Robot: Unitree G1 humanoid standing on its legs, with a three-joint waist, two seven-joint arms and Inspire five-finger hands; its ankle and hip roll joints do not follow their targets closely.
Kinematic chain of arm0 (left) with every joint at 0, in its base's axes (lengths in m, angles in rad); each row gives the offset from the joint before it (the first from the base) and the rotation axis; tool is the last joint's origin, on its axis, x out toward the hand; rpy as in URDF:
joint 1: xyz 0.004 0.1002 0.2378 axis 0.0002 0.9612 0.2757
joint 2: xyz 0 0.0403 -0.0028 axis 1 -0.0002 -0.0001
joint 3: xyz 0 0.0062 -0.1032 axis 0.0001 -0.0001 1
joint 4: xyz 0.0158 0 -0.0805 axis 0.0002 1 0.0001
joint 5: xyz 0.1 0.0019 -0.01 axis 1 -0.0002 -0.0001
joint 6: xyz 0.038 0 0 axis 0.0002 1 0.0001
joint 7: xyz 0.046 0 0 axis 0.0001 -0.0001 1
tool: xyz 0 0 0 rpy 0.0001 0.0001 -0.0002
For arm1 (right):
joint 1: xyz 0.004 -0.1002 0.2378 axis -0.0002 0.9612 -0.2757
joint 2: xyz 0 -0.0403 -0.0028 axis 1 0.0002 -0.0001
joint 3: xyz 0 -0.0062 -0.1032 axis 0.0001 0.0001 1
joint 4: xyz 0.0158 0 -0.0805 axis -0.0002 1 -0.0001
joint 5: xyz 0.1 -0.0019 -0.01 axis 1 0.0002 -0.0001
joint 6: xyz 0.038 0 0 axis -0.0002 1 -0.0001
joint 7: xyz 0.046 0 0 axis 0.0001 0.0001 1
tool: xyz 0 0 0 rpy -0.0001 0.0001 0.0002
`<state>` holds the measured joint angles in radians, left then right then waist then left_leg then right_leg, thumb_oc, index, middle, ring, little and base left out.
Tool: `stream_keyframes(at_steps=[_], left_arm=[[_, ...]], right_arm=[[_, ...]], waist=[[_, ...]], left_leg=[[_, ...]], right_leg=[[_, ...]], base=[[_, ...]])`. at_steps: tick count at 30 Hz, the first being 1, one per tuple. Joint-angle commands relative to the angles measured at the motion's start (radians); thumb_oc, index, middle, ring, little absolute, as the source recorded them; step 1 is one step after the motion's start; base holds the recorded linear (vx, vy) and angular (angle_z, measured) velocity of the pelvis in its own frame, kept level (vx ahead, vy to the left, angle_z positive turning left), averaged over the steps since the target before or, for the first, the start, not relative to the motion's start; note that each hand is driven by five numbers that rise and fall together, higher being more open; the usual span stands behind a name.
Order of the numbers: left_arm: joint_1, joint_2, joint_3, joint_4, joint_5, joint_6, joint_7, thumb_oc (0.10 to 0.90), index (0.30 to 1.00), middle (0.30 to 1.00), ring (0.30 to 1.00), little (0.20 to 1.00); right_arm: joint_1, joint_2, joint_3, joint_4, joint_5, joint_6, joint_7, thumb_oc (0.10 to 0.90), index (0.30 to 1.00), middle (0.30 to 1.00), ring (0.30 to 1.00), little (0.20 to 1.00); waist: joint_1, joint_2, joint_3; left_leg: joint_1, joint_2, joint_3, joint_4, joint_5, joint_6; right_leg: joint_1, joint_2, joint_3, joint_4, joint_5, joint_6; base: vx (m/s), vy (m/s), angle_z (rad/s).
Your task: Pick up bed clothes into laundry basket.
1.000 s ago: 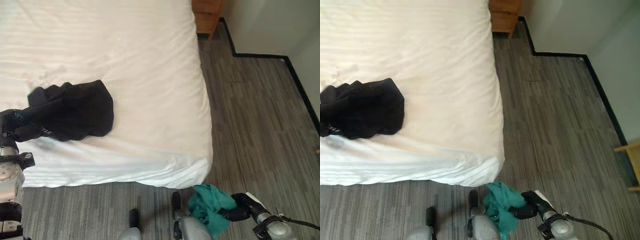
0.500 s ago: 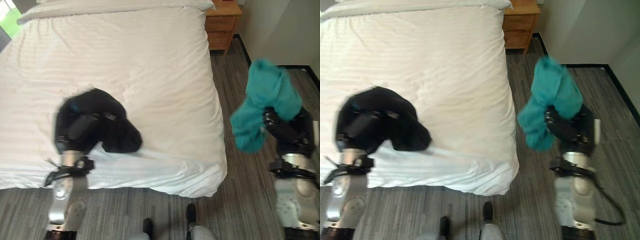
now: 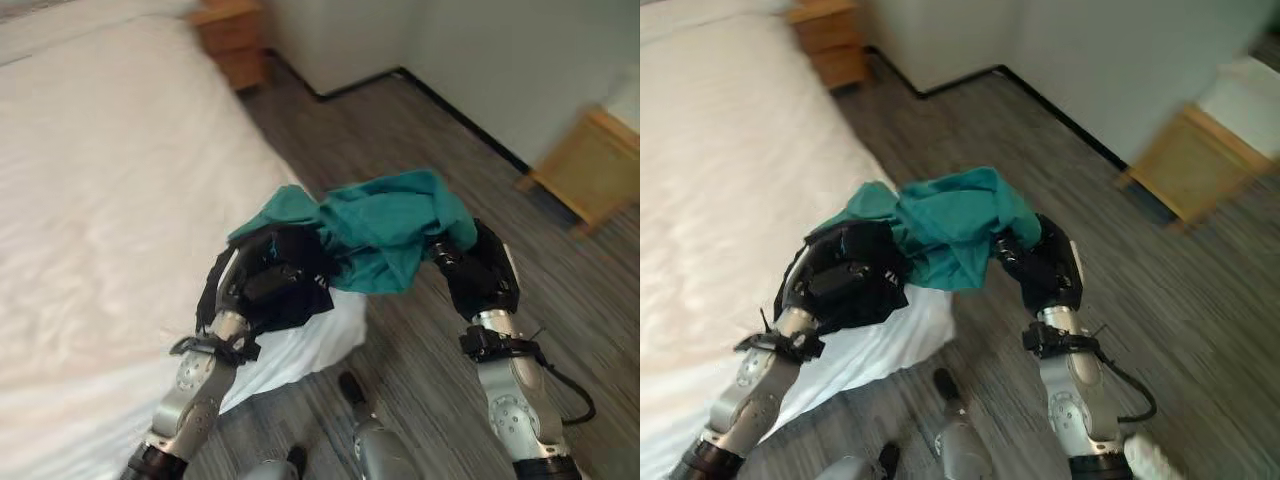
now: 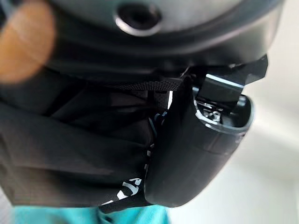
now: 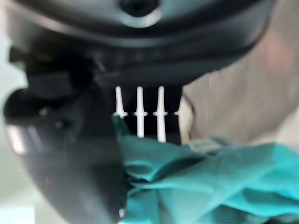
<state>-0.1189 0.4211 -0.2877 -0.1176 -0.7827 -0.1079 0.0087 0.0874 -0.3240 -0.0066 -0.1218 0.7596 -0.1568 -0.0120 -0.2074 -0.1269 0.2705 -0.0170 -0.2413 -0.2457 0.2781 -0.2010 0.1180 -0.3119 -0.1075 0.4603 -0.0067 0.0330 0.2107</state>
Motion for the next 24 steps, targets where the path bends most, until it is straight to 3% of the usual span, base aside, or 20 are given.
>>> stream_keyframes(at_steps=[1,2,4,5,8,9,10,11,13,15,17,18,19,20,21,24], left_arm=[[-0.045,-0.024,0.020,-0.115,0.026,-0.117,-0.076,0.400,0.300,0.300,0.300,0.300],[-0.058,-0.060,0.009,-0.088,0.015,-0.122,-0.061,0.400,0.300,0.300,0.300,0.300],[-0.061,-0.088,0.019,-0.085,0.012,-0.129,-0.051,0.400,0.300,0.300,0.300,0.300],[-0.061,-0.088,0.019,-0.085,0.013,-0.129,-0.050,0.400,0.300,0.300,0.300,0.300],[-0.061,-0.101,0.023,-0.100,0.008,-0.134,-0.035,0.400,0.300,0.300,0.300,0.300],[-0.047,-0.086,0.054,-0.128,0.029,-0.138,-0.022,0.400,0.300,0.300,0.300,0.300],[-0.046,-0.085,0.055,-0.129,0.030,-0.137,-0.022,0.400,0.300,0.300,0.300,0.300],[-0.022,-0.071,0.094,-0.144,0.033,-0.138,-0.016,0.400,0.300,0.300,0.300,0.300],[-0.007,-0.063,0.119,-0.144,0.050,-0.141,-0.002,0.400,0.300,0.300,0.300,0.300],[0.030,-0.059,0.192,-0.123,0.049,-0.138,0.003,0.400,0.300,0.300,0.300,0.300],[0.062,-0.058,0.233,-0.106,0.077,-0.137,-0.004,0.400,0.300,0.300,0.300,0.300],[0.097,-0.080,0.242,-0.107,0.069,-0.147,0.005,0.400,0.300,0.300,0.300,0.300],[0.096,-0.080,0.242,-0.107,0.069,-0.147,0.005,0.400,0.300,0.300,0.300,0.300],[0.103,-0.088,0.241,-0.107,0.069,-0.146,0.008,0.400,0.300,0.300,0.300,0.300],[0.104,-0.089,0.246,-0.103,0.071,-0.141,0.007,0.400,0.300,0.300,0.300,0.300],[0.105,-0.087,0.241,-0.101,0.080,-0.138,0.005,0.400,0.300,0.300,0.300,0.300]], right_arm=[[-0.064,-0.025,0.022,-0.104,-0.042,-0.077,0.043,0.400,0.300,0.300,0.300,0.300],[-0.037,0.000,0.039,-0.109,-0.054,-0.084,0.048,0.400,0.300,0.300,0.300,0.300],[-0.026,0.009,0.030,-0.126,-0.076,-0.092,0.041,0.400,0.300,0.300,0.300,0.300],[-0.026,0.010,0.030,-0.126,-0.076,-0.092,0.040,0.400,0.300,0.300,0.300,0.300],[-0.057,0.024,0.032,-0.106,-0.106,-0.112,0.008,0.400,0.300,0.300,0.300,0.300],[-0.095,0.031,0.043,-0.082,-0.136,-0.114,-0.023,0.400,0.300,0.300,0.300,0.300],[-0.096,0.031,0.044,-0.081,-0.137,-0.114,-0.024,0.400,0.300,0.300,0.300,0.300],[-0.119,0.044,0.054,-0.068,-0.140,-0.110,-0.031,0.400,0.300,0.300,0.300,0.300],[-0.128,0.040,0.064,-0.058,-0.167,-0.108,-0.040,0.400,0.300,0.300,0.300,0.300],[-0.100,0.012,0.054,-0.088,-0.239,-0.079,-0.026,0.400,0.300,0.300,0.300,0.300],[-0.087,-0.020,0.038,-0.082,-0.272,-0.072,-0.025,0.400,0.300,0.300,0.300,0.300],[-0.102,-0.043,0.048,-0.068,-0.262,-0.078,-0.024,0.400,0.300,0.300,0.300,0.300],[-0.103,-0.044,0.048,-0.067,-0.262,-0.078,-0.024,0.400,0.300,0.300,0.300,0.300],[-0.114,-0.059,0.045,-0.057,-0.253,-0.079,-0.021,0.400,0.300,0.300,0.300,0.300],[-0.118,-0.066,0.033,-0.052,-0.248,-0.079,-0.026,0.400,0.300,0.300,0.300,0.300],[-0.112,-0.059,0.017,-0.043,-0.236,-0.081,-0.025,0.400,0.300,0.300,0.300,0.300]], waist=[[0.014,0.064,-0.024],[0.022,0.074,-0.017],[0.042,0.086,-0.029],[0.043,0.085,-0.029],[0.093,0.091,-0.065],[0.120,0.087,-0.086],[0.123,0.087,-0.087],[0.145,0.069,-0.110],[0.156,0.059,-0.119],[0.140,0.036,-0.128],[0.138,0.028,-0.128],[0.177,0.038,-0.097],[0.176,0.038,-0.098],[0.195,0.036,-0.086],[0.197,0.032,-0.083],[0.190,0.030,-0.087]], left_leg=[[0.078,0.152,0.050,-0.186,0.022,-0.121],[0.060,0.211,0.172,-0.194,0.055,-0.144],[0.050,0.264,0.282,-0.216,0.092,-0.151],[0.049,0.263,0.283,-0.218,0.096,-0.151],[0.027,0.305,0.420,-0.232,0.134,-0.146],[0.018,0.332,0.508,-0.228,0.147,-0.146],[0.016,0.333,0.512,-0.229,0.151,-0.145],[0.007,0.360,0.583,-0.213,0.158,-0.156],[-0.002,0.375,0.615,-0.199,0.158,-0.162],[-0.003,0.407,0.644,-0.155,0.150,-0.184],[-0.034,0.469,0.633,-0.052,0.159,-0.213],[-0.048,0.414,0.420,-0.010,0.170,-0.226],[-0.050,0.412,0.419,-0.013,0.175,-0.226],[-0.061,0.355,0.312,-0.010,0.157,-0.229],[-0.065,0.345,0.279,-0.017,0.145,-0.230],[-0.056,0.317,0.238,-0.022,0.112,-0.224]], right_leg=[[0.005,0.076,-0.206,0.050,0.141,0.030],[0.037,0.015,-0.379,0.152,0.066,-0.019],[0.099,-0.049,-0.530,0.229,0.001,-0.054],[0.098,-0.049,-0.529,0.227,0.004,-0.054],[0.211,-0.144,-0.649,0.255,-0.033,-0.058],[0.263,-0.199,-0.693,0.272,-0.013,-0.040],[0.260,-0.198,-0.690,0.268,-0.008,-0.041],[0.287,-0.223,-0.705,0.264,0.017,-0.013],[0.293,-0.227,-0.723,0.230,0.030,-0.004],[0.306,-0.181,-0.703,0.125,-0.033,-0.013],[0.326,-0.127,-0.647,0.065,-0.062,-0.041],[0.319,-0.089,-0.584,0.075,-0.076,-0.070],[0.318,-0.090,-0.585,0.075,-0.073,-0.071],[0.314,-0.079,-0.551,0.079,-0.067,-0.077],[0.313,-0.074,-0.537,0.071,-0.059,-0.078],[0.309,-0.067,-0.511,0.057,-0.053,-0.082]], base=[[-0.43,-0.054,-1.90],[-0.44,-0.070,-1.69],[-0.43,-0.056,-1.96],[-0.26,-0.015,-2.32],[-0.32,-0.088,-1.77],[-0.29,-0.136,-1.92],[-0.26,-0.249,-2.12],[-0.09,-0.144,-1.71],[-0.14,-0.241,-1.75],[-0.04,-0.373,-1.34],[0.04,-0.375,-0.65],[0.05,-0.207,-0.50],[-0.02,-0.188,-0.80],[-0.04,-0.170,-1.17],[-0.06,-0.202,-1.42],[-0.02,-0.076,-0.59]])
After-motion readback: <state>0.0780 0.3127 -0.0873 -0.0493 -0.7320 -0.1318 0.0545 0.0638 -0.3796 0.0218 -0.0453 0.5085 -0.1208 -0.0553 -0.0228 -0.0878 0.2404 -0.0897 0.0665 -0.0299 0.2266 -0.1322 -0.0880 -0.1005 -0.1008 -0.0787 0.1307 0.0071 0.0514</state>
